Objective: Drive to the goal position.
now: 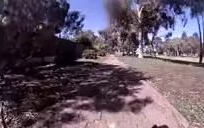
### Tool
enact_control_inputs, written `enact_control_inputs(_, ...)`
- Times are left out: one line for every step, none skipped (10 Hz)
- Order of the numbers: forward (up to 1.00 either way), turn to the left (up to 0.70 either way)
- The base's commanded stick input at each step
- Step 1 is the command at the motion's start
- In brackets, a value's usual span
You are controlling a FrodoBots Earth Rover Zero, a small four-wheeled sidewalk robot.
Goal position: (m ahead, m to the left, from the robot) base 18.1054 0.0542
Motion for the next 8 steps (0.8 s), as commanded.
enact_control_inputs(0.7, -0.05)
enact_control_inputs(0.7, 0.0)
enact_control_inputs(0.7, 0.0)
enact_control_inputs(0.7, 0.0)
enact_control_inputs(0.7, 0.0)
enact_control_inputs(0.7, 0.0)
enact_control_inputs(0.7, 0.0)
enact_control_inputs(0.7, 0.23)
